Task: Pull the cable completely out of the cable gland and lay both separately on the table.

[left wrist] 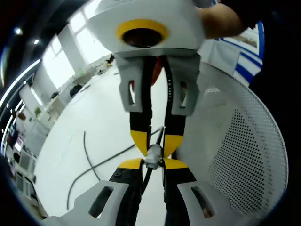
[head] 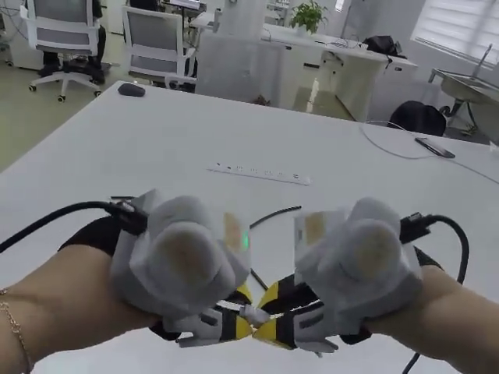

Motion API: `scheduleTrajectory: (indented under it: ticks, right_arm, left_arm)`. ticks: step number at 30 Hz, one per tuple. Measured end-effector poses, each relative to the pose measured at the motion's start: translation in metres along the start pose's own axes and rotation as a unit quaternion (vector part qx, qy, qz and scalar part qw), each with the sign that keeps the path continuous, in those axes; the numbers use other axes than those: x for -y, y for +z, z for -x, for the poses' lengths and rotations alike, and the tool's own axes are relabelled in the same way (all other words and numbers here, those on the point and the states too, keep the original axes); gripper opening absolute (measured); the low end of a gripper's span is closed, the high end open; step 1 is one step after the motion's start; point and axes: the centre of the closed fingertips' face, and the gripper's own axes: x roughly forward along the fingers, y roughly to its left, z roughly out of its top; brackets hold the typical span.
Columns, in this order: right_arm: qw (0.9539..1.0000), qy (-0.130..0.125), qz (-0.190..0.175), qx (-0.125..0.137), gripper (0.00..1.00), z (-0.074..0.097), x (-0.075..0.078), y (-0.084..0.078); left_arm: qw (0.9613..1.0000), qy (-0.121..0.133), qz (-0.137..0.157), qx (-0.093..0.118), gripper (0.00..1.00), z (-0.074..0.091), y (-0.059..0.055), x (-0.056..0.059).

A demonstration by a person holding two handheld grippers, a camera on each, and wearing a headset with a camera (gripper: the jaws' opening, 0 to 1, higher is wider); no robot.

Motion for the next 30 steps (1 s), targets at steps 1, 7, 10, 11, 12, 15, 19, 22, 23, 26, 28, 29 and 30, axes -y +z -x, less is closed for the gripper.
scheduleTrajectory:
  ticks: [1,7,10,11,12,15,19,22,23,26,28,29,30]
  right_arm:
    - [0.9992,-0.017,0.036,-0.005,0.12,0.0,0.002,0.001]
    - [0.9968,-0.038,0.07,-0.005,0.13,-0.004,-0.008,0.003]
    - [0.9985,-0.046,-0.032,0.002,0.16,-0.006,-0.006,-0.003]
    - [0.9977,-0.048,-0.047,0.009,0.19,-0.005,-0.006,-0.006]
    - [0.9973,-0.056,-0.044,0.018,0.21,-0.004,-0.004,-0.006]
    - [0.9944,-0.072,-0.075,0.016,0.19,-0.005,-0.001,-0.015]
    - [0.9929,-0.09,-0.077,0.009,0.04,-0.005,0.001,-0.022]
    - [0.991,-0.086,-0.103,0.0,0.04,-0.004,0.0,-0.034]
    - [0.9898,-0.09,-0.111,-0.005,0.04,-0.003,0.001,-0.04]
    - [0.9863,-0.093,-0.136,-0.009,0.04,0.004,0.0,-0.056]
    - [0.9846,-0.094,-0.146,-0.018,0.04,0.008,0.002,-0.067]
    - [0.9831,-0.098,-0.151,-0.03,0.04,0.012,0.003,-0.077]
    - [0.9804,-0.105,-0.159,-0.05,0.04,0.016,0.005,-0.092]
  left_arm:
    - [0.9994,-0.006,0.032,0.007,0.16,0.001,0.0,-0.003]
    - [0.9782,-0.072,0.195,-0.001,0.16,0.002,-0.01,0.006]
    - [0.9883,-0.032,0.148,0.015,0.16,0.001,-0.008,-0.002]
    - [0.9917,-0.01,0.128,0.005,0.16,0.002,-0.01,-0.004]
    - [0.9947,0.01,0.102,0.0,0.16,0.003,-0.011,-0.008]
    - [0.9981,0.054,0.028,-0.006,0.16,0.005,-0.009,-0.01]
    - [0.998,0.064,0.001,-0.005,0.16,0.0,-0.008,0.001]
    - [0.996,0.084,-0.003,-0.033,0.16,0.0,-0.023,-0.006]
    - [0.9951,0.09,-0.004,-0.041,0.16,0.001,-0.028,-0.009]
    - [0.9948,0.094,0.015,-0.038,0.16,0.005,-0.033,-0.014]
    - [0.9943,0.098,0.019,-0.039,0.16,0.008,-0.034,-0.016]
    - [0.9936,0.102,0.018,-0.045,0.16,0.009,-0.037,-0.018]
    - [0.9918,0.111,0.012,-0.061,0.16,0.012,-0.044,-0.022]
